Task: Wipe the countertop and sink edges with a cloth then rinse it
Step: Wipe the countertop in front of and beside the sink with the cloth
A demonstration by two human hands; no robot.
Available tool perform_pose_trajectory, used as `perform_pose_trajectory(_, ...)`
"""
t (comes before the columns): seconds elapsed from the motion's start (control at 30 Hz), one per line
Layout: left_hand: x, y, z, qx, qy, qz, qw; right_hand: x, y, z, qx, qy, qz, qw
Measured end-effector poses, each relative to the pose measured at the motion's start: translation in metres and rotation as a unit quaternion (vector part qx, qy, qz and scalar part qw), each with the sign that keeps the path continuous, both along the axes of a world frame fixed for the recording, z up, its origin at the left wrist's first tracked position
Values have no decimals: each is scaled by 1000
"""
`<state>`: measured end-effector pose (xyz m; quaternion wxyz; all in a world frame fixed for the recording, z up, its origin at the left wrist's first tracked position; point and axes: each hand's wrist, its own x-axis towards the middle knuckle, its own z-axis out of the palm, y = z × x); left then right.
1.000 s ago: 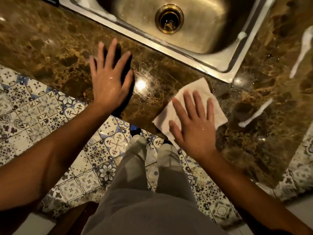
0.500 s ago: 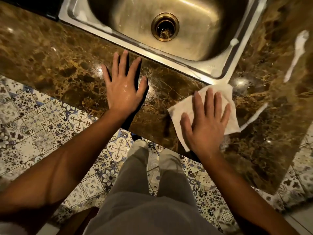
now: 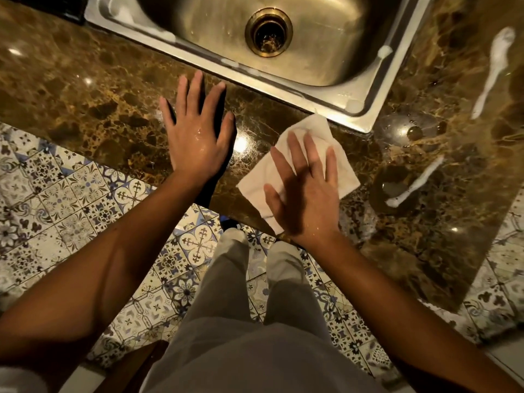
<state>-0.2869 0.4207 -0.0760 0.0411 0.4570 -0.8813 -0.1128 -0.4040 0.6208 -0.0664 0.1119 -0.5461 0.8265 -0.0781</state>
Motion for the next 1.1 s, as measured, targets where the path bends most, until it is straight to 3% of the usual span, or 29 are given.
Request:
perform_pose_trajectory(0.2, -1, -1, 2, -5, 4, -1, 1000, 22, 61, 5, -2, -7, -17, 1000)
perform_pose_trajectory(0.4, -4, 8, 2, -14, 15, -52, 998, 15, 95, 6, -20, -6, -100, 995)
perform_pose_trajectory(0.53, -29, 31, 10, 6, 67, -177, 982, -12, 95, 3, -21, 20, -171, 985)
perform_pose_trajectory(0.67, -73, 44, 10, 10, 58, -257, 965, -31, 73, 1, -17, 37, -216, 976)
perform_pose_trajectory(0.87, -81, 39, -2, 1, 19, -285, 958, -25, 46, -3, -9, 44, -295, 954)
perform_pose_trajectory(1.1, -78, 42, 6, -1, 11, -320, 947, 45, 64, -1, -14, 41, -333, 942)
